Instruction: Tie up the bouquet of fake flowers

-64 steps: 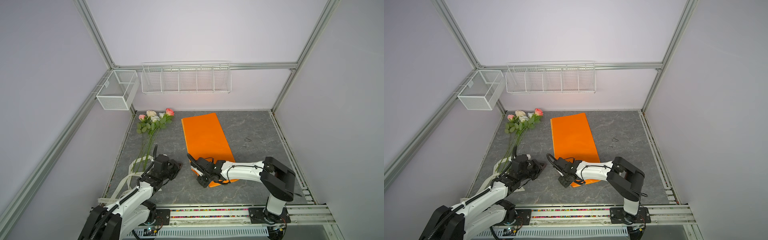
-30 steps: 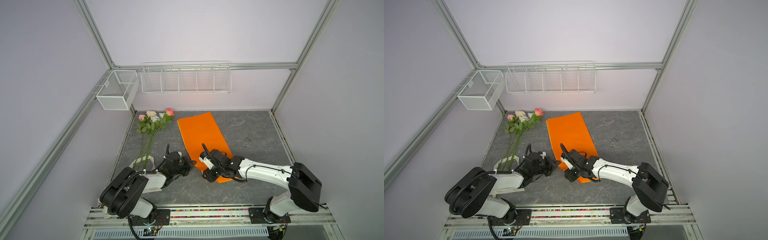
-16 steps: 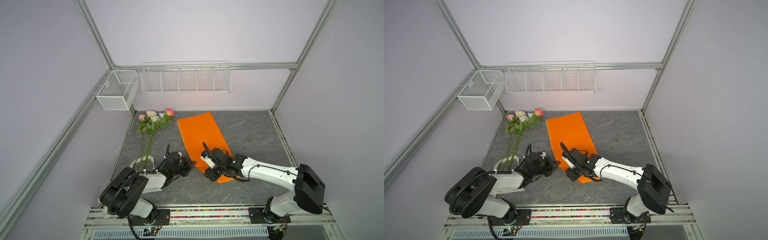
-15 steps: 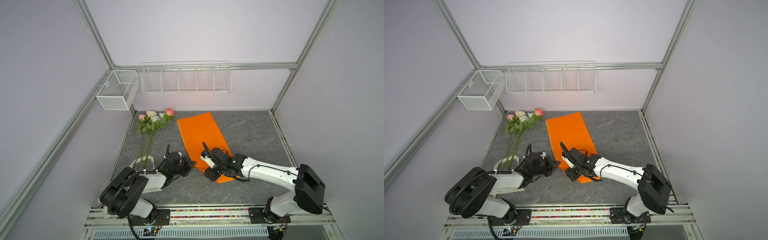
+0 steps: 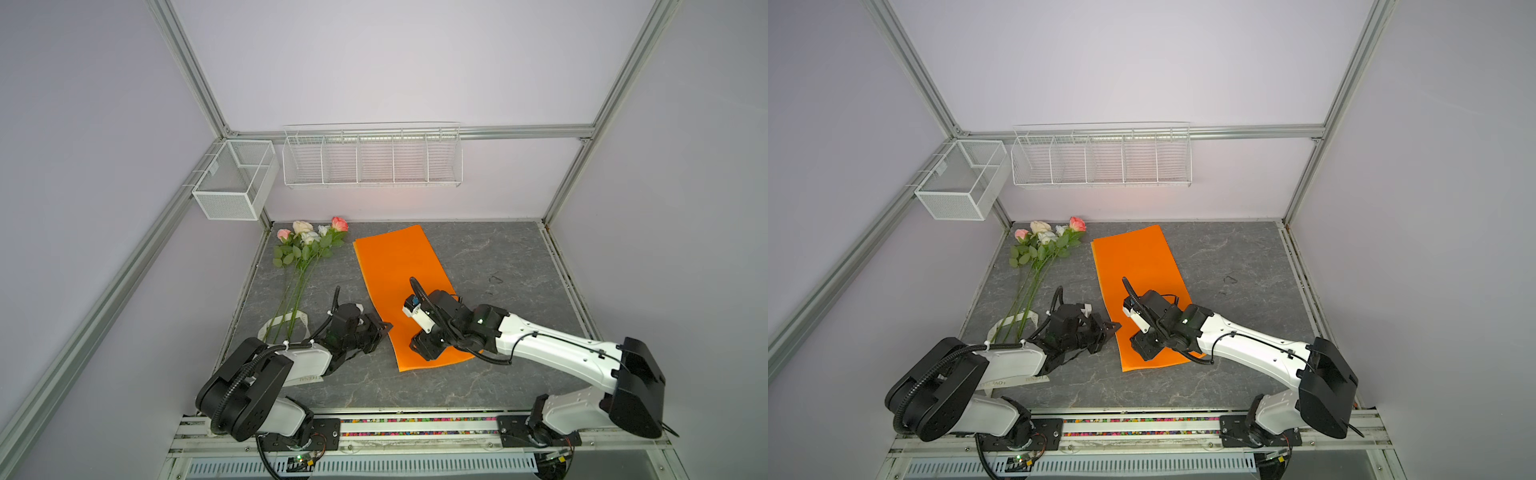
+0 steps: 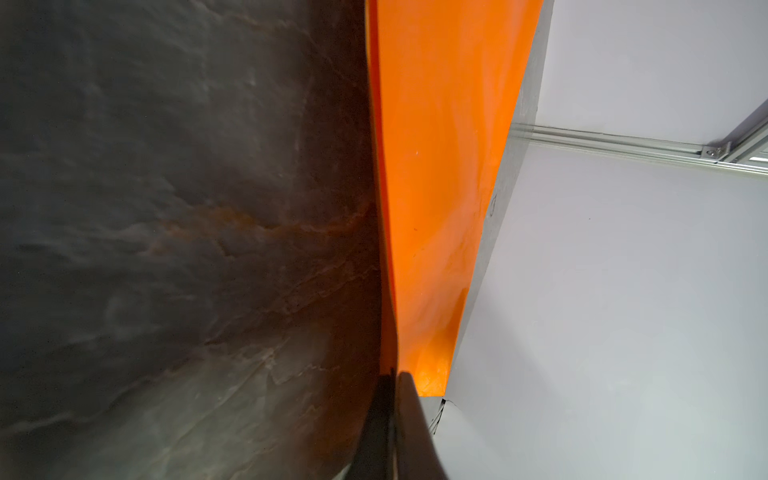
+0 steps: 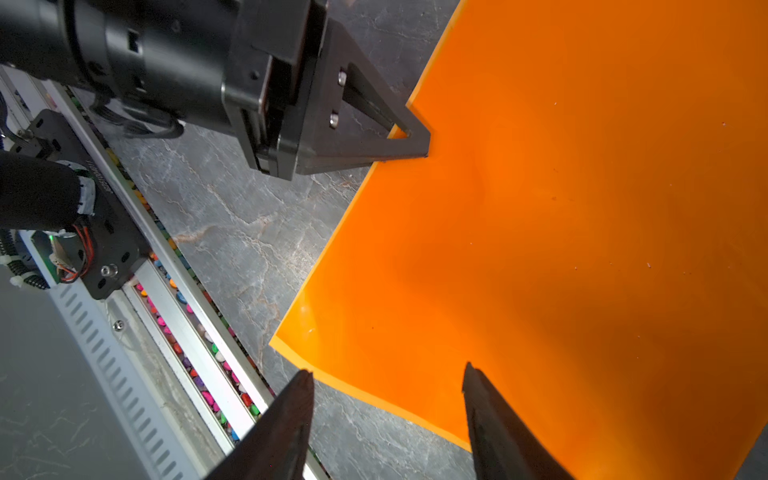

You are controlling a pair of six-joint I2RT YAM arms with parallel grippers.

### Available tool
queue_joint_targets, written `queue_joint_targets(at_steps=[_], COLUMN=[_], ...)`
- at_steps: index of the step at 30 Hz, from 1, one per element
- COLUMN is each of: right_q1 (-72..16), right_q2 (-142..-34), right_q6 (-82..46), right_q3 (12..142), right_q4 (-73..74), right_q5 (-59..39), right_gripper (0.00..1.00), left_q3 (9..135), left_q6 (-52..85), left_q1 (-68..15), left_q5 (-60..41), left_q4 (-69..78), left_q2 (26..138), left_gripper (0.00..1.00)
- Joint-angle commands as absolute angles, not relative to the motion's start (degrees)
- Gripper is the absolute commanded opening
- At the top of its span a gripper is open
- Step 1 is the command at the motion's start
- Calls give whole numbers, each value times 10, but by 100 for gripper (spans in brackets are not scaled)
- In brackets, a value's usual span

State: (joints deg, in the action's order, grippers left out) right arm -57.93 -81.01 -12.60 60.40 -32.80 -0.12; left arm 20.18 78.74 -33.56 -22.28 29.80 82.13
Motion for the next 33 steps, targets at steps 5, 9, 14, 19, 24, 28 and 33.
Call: queue_joint_targets(at_steps=[5,9,14,19,24,28,33], right_q1=[-638,-666,-684,-690,-692,-692,-693], right_q2=[-857,-891,-902,-911,-912,-914,-922], right_q6=[-116,-112,-105,-95,-95,-95,-96], right_q3=[631,651,656,656,655,656,651], right_q4=[-347,-351,-351,-364,-362,-360,-357], right_q5=[18,48,78,91,106,115,113], right_gripper=[61,64,67,68,67,67,67], left_q3=[218,221,222,221,220,219,220], left_q6=[783,783,783,783,782,782,782], left_q1=[-337,-337,-337,-337,-337,-337,-337], left_q5=[-216,-217,-218,-218,-217,-217,-218], left_q4=[289,289,286,285,284,283,282], left_q2=[810,808,804,803,800,798,797], left_gripper=[0,0,0,0,0,0,0])
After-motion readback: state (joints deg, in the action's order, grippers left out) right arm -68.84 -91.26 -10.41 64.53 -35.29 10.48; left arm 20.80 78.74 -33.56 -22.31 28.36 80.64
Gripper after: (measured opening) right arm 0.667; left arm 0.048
